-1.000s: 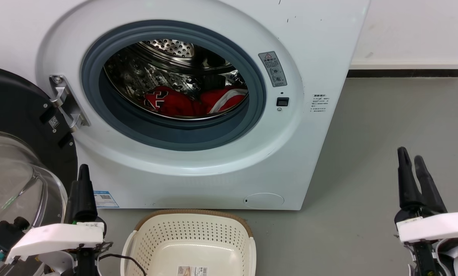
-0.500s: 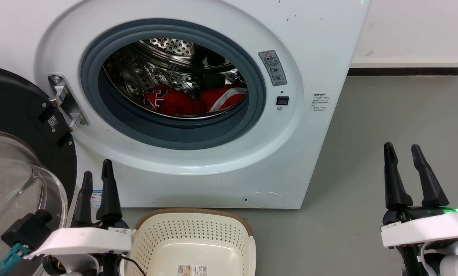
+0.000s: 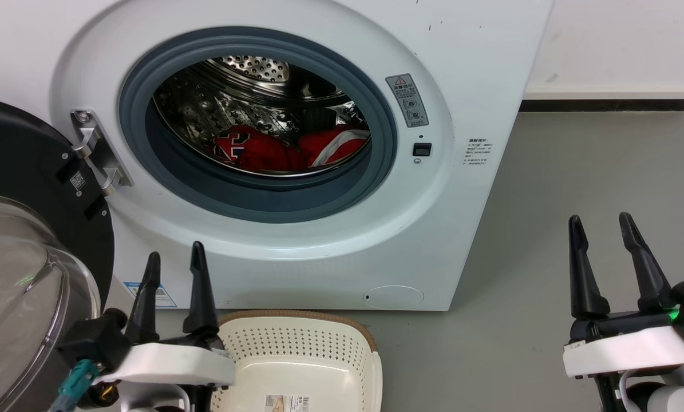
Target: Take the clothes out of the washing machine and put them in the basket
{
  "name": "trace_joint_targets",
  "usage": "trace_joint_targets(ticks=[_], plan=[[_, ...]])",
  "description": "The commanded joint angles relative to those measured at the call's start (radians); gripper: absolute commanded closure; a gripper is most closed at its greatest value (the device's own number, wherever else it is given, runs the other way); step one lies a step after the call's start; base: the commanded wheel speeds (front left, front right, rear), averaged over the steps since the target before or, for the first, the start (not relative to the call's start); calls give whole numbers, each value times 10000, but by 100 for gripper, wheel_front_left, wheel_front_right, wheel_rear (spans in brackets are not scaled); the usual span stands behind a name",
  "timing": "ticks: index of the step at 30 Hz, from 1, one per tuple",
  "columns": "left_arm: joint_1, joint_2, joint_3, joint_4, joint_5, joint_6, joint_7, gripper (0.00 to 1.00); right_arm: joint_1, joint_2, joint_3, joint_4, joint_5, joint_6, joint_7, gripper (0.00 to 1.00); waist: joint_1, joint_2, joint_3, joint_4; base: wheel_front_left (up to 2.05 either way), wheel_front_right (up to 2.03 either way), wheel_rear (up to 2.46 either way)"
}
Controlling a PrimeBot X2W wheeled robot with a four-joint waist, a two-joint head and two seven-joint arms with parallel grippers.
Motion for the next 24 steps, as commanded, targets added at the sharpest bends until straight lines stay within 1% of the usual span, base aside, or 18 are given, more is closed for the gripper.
trace_joint_targets(ticks=[1, 6, 11, 18, 20, 23, 24], plan=[[-20, 143, -178, -114, 341, 128, -92, 0, 31, -47, -19, -119, -376, -3, -128, 0, 0, 0, 3, 1, 0, 0, 0], [-16, 386, -690, -153, 880, 572, -215, 0, 147, -48, -55, 25, -956, -3, -236, 0, 0, 0, 9, 6, 0, 0, 0], [6, 608, -1126, -56, 1302, 922, -328, 0, 171, -48, -4, 41, -1608, -3, -362, 0, 0, 0, 45, 2, 0, 0, 0], [42, 720, -1418, 114, 1671, 922, -475, 0, 207, -48, 60, -96, -2299, -3, -491, 0, 0, 0, 62, -18, 0, 0, 0], [72, 768, -1548, 177, 2040, 1058, -536, 0, 273, -48, 92, -119, -2585, -3, -561, 0, 0, 0, 57, -29, 0, 0, 0], [75, 850, -1619, 253, 2453, 1445, -593, 0, 313, -48, 153, -147, -2899, -3, -629, 0, 0, 0, 59, -36, 0, 0, 0], [75, 850, -1619, 253, 2453, 1445, -593, 0, 313, -48, 153, -147, -2899, -3, -629, 0, 0, 0, 59, -36, 0, 0, 0]])
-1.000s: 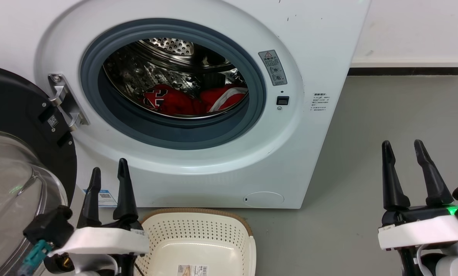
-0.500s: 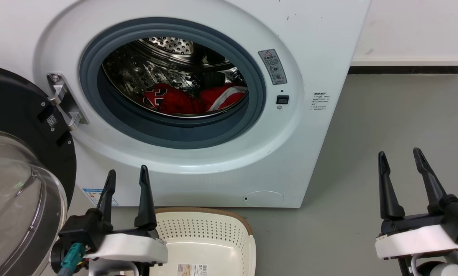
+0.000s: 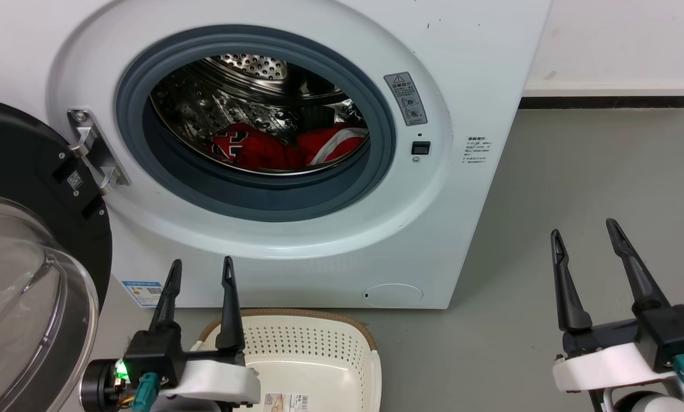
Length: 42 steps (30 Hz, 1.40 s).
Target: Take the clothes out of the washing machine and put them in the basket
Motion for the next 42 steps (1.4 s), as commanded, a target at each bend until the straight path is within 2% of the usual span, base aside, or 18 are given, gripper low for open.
trace_joint_targets(ticks=[1, 6, 10, 14, 18, 22, 29, 42], plan=[[20, 52, -44, -29, 178, 97, -83, 0, 91, -44, 15, -89, -126, -3, -81, 0, 0, 0, 4, -4, 0, 0, 0], [98, 74, -147, 102, 281, 348, -190, 0, 179, -44, -65, 115, -106, -4, -186, 0, 0, 0, 18, -9, 0, 0, 0], [203, -162, 151, 178, 196, 226, -266, 0, 258, -41, -305, 407, 244, -3, -250, 0, 0, 0, 17, -15, 0, 0, 0], [331, -337, 442, 290, 384, -187, -337, 0, 352, -37, -443, 799, 533, -4, -330, 0, 0, 0, -2, -23, 0, 0, 0], [385, -480, 626, 362, 825, -576, -410, 0, 350, -36, -548, 1153, 615, -3, -412, 0, 0, 0, -5, -23, 0, 0, 0], [426, -533, 647, 437, 1313, -746, -478, 0, 312, -35, -555, 1353, 366, -4, -492, 0, 0, 0, 8, -14, 0, 0, 0], [492, -671, 703, 542, 1890, -859, -606, 0, 289, -35, -563, 1466, -25, -5, -607, 0, 0, 0, 13, -15, 0, 0, 0], [537, -802, 936, 568, 1935, -1033, -586, 0, 254, -35, -598, 1513, 190, -5, -587, 0, 0, 0, -40, -44, 0, 0, 0]])
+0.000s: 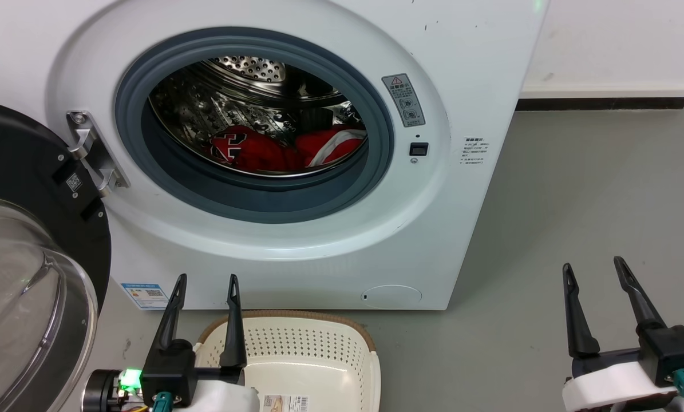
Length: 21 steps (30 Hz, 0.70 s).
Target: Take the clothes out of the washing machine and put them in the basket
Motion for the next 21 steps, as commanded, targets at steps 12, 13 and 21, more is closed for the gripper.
trace_joint_targets(ticks=[12, 13, 21], plan=[[-485, 331, -152, 535, 303, -618, -28, 0, -484, -18, -183, 147, 211, -7, -21, 0, 0, 0, 812, -444, 0, 0, 0], [-643, 418, -146, 633, 326, -677, -26, 0, -591, -18, -210, 178, 207, -5, -20, 0, 0, 0, 1004, -538, 0, 0, 0], [-3275, 1911, 208, 1819, 543, -1249, -26, 0, -1478, -10, -305, 255, 876, -7, -20, 0, 0, 0, 3234, -1555, 0, 0, 0]])
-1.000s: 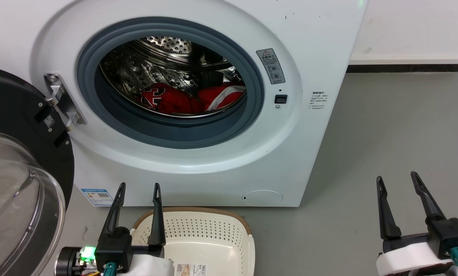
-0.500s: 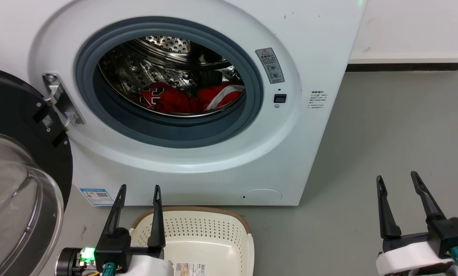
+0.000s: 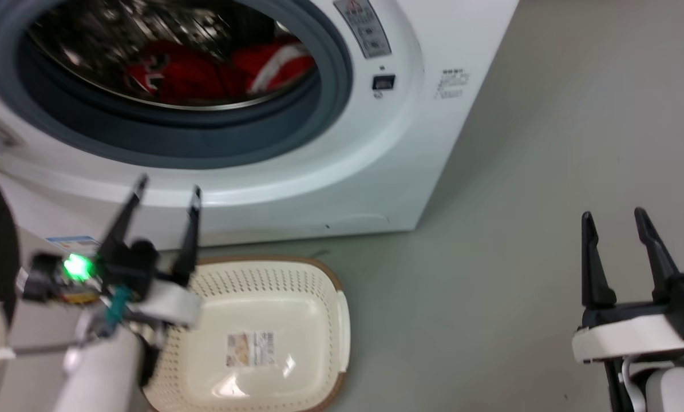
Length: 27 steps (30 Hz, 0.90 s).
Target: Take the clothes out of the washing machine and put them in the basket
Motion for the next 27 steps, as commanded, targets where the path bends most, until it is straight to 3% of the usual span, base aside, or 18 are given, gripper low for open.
trace_joint_targets(ticks=[1, 5, 11, 27], plan=[[-644, 323, 74, 369, 94, -142, -24, 0, -303, 0, -35, 38, 130, -7, -18, 0, -1, 0, 1101, -686, 0, 0, 0], [-2675, 1227, 276, 1870, 123, -581, 280, 0, -617, 6, -43, 88, 496, -7, -18, 0, -1, 0, 1969, -1011, 0, 0, 0], [-5928, 2319, 89, 3719, -92, -1109, 2290, 0, -1055, 6, 213, 184, 866, -7, -18, 0, -1, 0, 3146, -1423, 0, 0, 0], [-12878, 3987, -2326, 6150, -942, -1221, 8221, 0, -1746, 9, 755, -170, 2051, -7, -18, 0, -1, 0, 5446, -2745, 0, 0, 0]])
